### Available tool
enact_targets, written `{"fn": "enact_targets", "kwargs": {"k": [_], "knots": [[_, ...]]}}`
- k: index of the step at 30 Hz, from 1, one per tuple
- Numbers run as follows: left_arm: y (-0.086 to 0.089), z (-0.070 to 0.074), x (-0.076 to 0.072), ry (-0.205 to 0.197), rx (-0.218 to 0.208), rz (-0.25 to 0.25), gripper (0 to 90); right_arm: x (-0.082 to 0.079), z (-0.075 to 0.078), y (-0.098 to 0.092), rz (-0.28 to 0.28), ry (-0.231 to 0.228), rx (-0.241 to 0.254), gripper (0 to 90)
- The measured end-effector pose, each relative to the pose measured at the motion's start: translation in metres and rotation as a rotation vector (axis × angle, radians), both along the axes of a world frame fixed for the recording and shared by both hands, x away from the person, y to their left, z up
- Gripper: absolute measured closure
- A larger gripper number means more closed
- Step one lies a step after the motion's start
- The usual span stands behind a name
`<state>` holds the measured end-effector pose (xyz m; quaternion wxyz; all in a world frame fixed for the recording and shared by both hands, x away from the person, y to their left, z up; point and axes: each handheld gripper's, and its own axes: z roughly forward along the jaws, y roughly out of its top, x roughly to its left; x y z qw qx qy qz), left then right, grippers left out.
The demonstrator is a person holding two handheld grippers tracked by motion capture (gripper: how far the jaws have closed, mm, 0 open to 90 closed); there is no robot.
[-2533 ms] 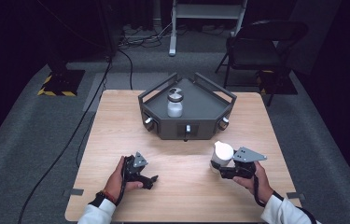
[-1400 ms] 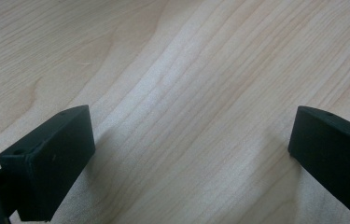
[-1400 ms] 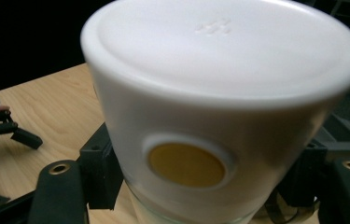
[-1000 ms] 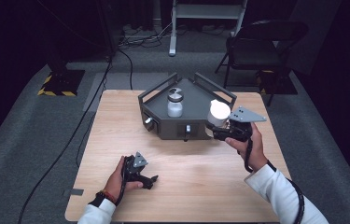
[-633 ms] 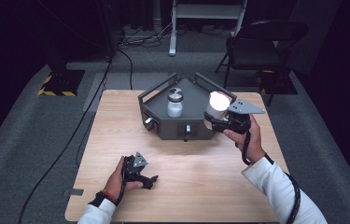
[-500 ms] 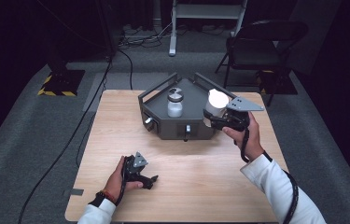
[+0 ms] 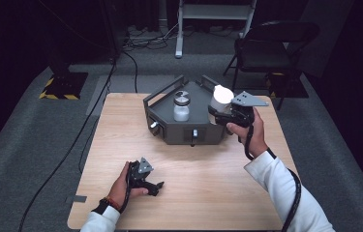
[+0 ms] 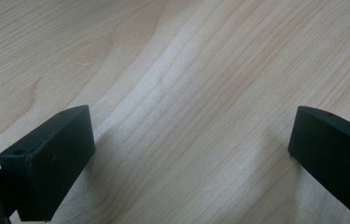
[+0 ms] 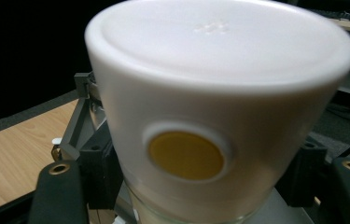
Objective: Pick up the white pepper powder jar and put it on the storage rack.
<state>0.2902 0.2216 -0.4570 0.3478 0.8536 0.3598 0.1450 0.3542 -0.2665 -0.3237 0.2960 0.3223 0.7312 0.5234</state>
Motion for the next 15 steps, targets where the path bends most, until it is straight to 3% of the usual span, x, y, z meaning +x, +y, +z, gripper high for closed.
{"fn": "enact_targets", "kwargs": {"k": [15], "knots": [[0.000, 0.000, 0.000, 0.000, 0.000, 0.000, 0.0, 0.023, -0.011, 0.011, -0.017, 0.009, -0.010, 30.3]]}}
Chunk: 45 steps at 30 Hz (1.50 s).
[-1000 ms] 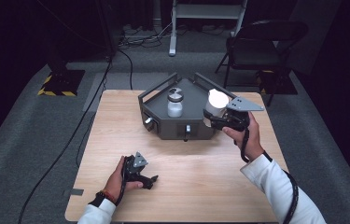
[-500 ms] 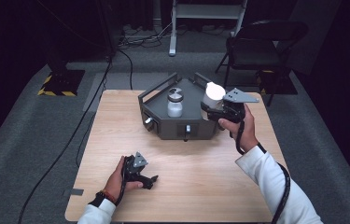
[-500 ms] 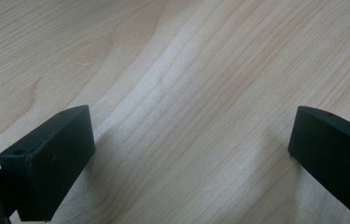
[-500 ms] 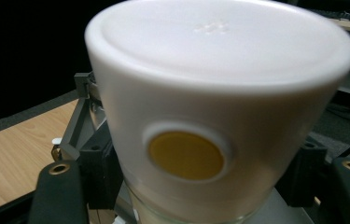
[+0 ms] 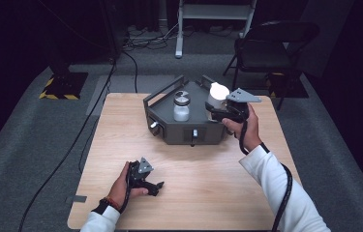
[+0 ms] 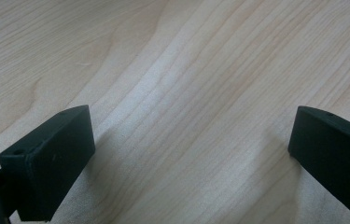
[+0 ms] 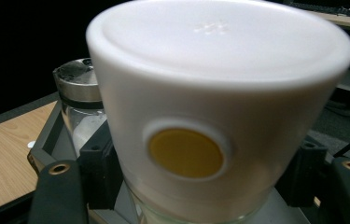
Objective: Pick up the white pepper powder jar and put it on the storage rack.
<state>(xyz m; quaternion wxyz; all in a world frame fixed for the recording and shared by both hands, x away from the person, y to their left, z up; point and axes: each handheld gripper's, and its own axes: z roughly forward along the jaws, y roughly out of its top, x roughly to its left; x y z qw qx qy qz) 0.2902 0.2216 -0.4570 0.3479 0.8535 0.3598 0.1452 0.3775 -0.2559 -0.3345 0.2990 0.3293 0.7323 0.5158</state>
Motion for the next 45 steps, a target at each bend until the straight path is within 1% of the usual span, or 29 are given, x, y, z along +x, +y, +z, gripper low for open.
{"fn": "enact_targets", "kwargs": {"k": [5, 10, 16, 21, 26, 30, 33, 36, 39, 45], "knots": [[0.000, 0.000, 0.000, 0.000, 0.000, 0.000, 0.0, 0.006, -0.004, 0.004, 0.001, 0.006, 0.007, 30.3], [0.000, 0.000, 0.000, 0.000, 0.000, 0.000, 0.0, 0.011, -0.005, 0.009, 0.006, 0.008, 0.001, 30.3], [0.000, 0.000, 0.000, 0.000, 0.000, 0.000, 0.0, 0.015, -0.009, 0.014, -0.003, 0.017, -0.002, 30.3], [0.000, 0.000, 0.000, -0.001, 0.001, -0.002, 0.0, 0.018, -0.012, 0.017, -0.011, 0.024, -0.013, 30.3], [0.000, 0.000, 0.001, -0.001, 0.001, -0.004, 0.0, 0.020, -0.015, 0.018, -0.021, 0.031, -0.016, 30.3], [0.000, 0.000, 0.001, 0.000, 0.001, -0.004, 0.0, 0.020, -0.015, 0.019, -0.026, 0.032, -0.029, 30.3], [0.000, 0.000, 0.001, 0.000, 0.001, -0.003, 0.0, 0.020, -0.016, 0.019, -0.029, 0.033, -0.026, 30.3], [0.000, 0.000, 0.001, -0.001, 0.001, -0.004, 0.0, 0.020, -0.016, 0.020, -0.030, 0.037, -0.036, 30.3], [0.000, 0.000, 0.001, -0.001, 0.001, -0.005, 0.0, 0.021, -0.018, 0.021, -0.031, 0.042, -0.037, 30.2], [0.000, 0.000, 0.001, -0.001, 0.001, -0.005, 0.0, 0.022, -0.020, 0.018, -0.033, 0.044, -0.022, 30.2]]}}
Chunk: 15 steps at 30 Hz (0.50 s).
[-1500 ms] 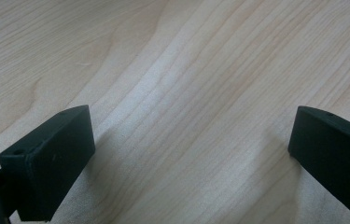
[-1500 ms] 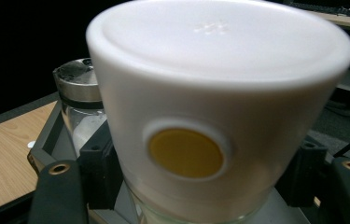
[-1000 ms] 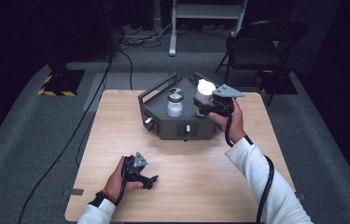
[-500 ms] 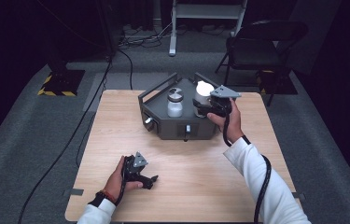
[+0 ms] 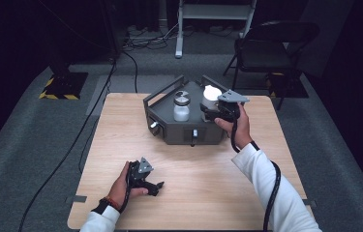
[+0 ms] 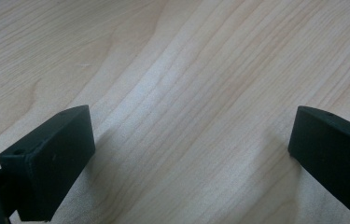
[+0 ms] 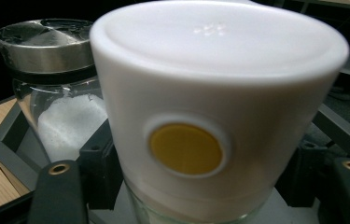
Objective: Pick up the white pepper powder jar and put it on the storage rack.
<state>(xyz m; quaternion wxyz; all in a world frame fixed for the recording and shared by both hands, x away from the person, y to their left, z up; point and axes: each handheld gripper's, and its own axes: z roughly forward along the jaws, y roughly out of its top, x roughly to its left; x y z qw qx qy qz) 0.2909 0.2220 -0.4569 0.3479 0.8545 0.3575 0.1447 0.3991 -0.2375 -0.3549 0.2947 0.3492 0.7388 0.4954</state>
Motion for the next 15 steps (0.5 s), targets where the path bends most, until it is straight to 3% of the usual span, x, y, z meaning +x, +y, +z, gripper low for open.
{"fn": "enact_targets", "kwargs": {"k": [10, 15], "knots": [[0.0000, 0.0000, 0.0000, 0.000, 0.000, 0.000, 0.0, 0.0008, -0.0063, -0.0069, -0.010, 0.014, 0.052, 30.0], [0.0000, 0.0000, 0.0000, 0.000, 0.000, 0.000, 0.0, 0.0006, -0.0075, -0.0064, -0.009, 0.014, 0.040, 29.3]]}}
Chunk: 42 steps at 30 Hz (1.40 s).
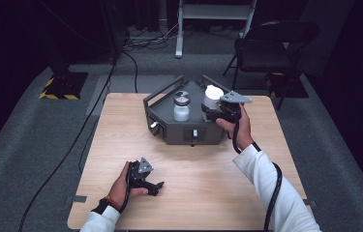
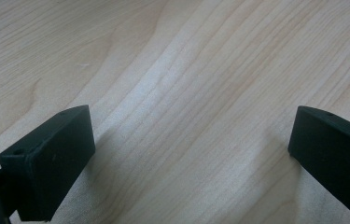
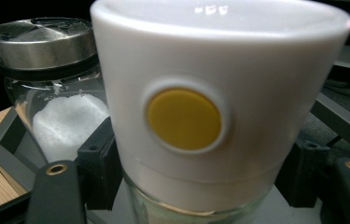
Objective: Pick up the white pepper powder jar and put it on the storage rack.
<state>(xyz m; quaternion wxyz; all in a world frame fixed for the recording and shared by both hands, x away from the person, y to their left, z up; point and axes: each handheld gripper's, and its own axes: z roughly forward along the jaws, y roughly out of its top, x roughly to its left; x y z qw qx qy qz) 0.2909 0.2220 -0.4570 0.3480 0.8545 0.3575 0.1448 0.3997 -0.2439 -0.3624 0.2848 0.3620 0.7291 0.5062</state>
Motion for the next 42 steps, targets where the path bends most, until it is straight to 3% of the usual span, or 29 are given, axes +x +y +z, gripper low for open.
{"fn": "enact_targets", "kwargs": {"k": [3, 9, 15, 23, 33, 42], "knots": [[0.000, 0.000, 0.000, 0.000, 0.000, 0.000, 0.0, 0.000, -0.001, 0.000, -0.002, -0.001, 0.004, 28.8], [0.000, 0.000, 0.000, 0.000, 0.000, 0.000, 0.0, 0.000, 0.000, -0.001, 0.000, 0.001, -0.002, 19.6], [0.000, 0.000, 0.000, 0.000, 0.000, 0.000, 0.0, -0.002, 0.003, 0.000, -0.012, 0.000, -0.028, 14.3], [0.000, 0.000, 0.000, 0.001, 0.000, 0.000, 0.0, -0.009, 0.015, -0.002, 0.003, -0.012, -0.103, 6.2], [0.000, 0.000, 0.001, -0.001, -0.001, -0.003, 0.0, -0.027, 0.023, -0.013, 0.019, -0.028, -0.128, 6.2], [0.000, 0.000, -0.001, -0.002, 0.001, 0.005, 0.0, -0.057, 0.031, -0.037, 0.051, -0.076, -0.122, 6.1]]}}
